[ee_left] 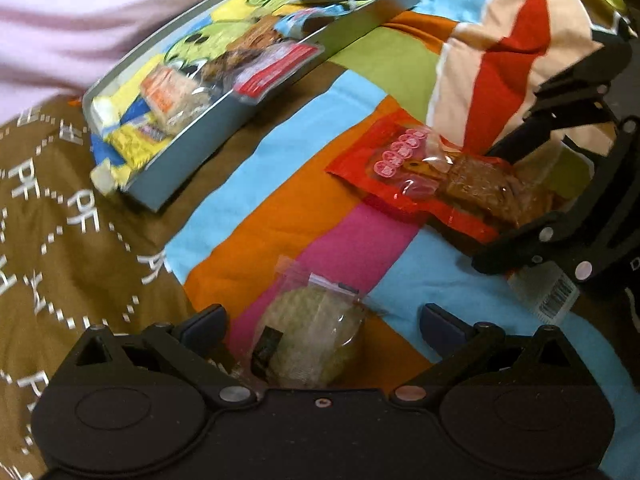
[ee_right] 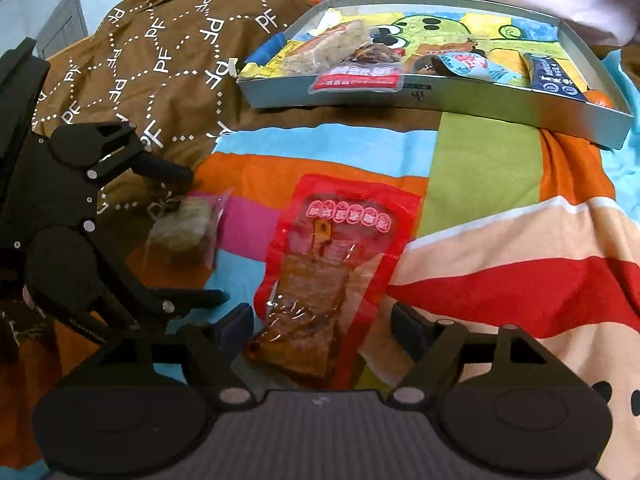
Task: Organize snacks
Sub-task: 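Grasp the plastic-wrapped round cookie with left tool while right tool lifts jerky pack, then carry cookie with left tool while right tool carries jerky pack over the tray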
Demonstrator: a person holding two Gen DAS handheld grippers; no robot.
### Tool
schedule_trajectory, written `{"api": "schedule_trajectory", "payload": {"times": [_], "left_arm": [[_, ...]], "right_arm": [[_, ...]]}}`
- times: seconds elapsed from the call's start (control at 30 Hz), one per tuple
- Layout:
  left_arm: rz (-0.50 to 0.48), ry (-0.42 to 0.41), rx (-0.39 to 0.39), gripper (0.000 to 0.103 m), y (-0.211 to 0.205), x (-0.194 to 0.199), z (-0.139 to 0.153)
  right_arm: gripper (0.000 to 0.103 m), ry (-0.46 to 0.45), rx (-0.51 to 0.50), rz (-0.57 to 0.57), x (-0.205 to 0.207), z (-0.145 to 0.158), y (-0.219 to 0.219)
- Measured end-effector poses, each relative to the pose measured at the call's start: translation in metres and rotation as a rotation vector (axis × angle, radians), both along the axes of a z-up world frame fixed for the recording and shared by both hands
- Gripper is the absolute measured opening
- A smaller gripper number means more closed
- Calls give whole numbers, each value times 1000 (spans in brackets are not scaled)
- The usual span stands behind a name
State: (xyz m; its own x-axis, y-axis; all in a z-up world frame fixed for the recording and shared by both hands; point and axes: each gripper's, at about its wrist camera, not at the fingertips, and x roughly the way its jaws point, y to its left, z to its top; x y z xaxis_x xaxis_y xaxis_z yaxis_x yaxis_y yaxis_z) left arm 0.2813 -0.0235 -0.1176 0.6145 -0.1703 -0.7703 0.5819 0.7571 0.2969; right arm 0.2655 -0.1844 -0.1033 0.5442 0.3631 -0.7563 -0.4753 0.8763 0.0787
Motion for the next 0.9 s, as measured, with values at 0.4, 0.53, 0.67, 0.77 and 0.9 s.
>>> {"api": "schedule_trajectory", "payload": {"times": [0.4,0.53,0.67,0.77,0.9], "left_arm": [[136,127,-53,53,-20,-7,8],[273,139,-117,52,-23,-9,8],[462,159,-226,51,-25,-8,11],[557,153,-294,51,-29,-9,15],[567,79,-272,51,-40,-14,20]], "right_arm": [[57,9,22,-14,-1,1,-6],[53,6,53,-26,-2,2,-12],[46,-39,45,-43,-2,3,-17],[46,-94,0,-42,-6,4,-18],[45,-156,-63,-40,-11,6,-14]]}}
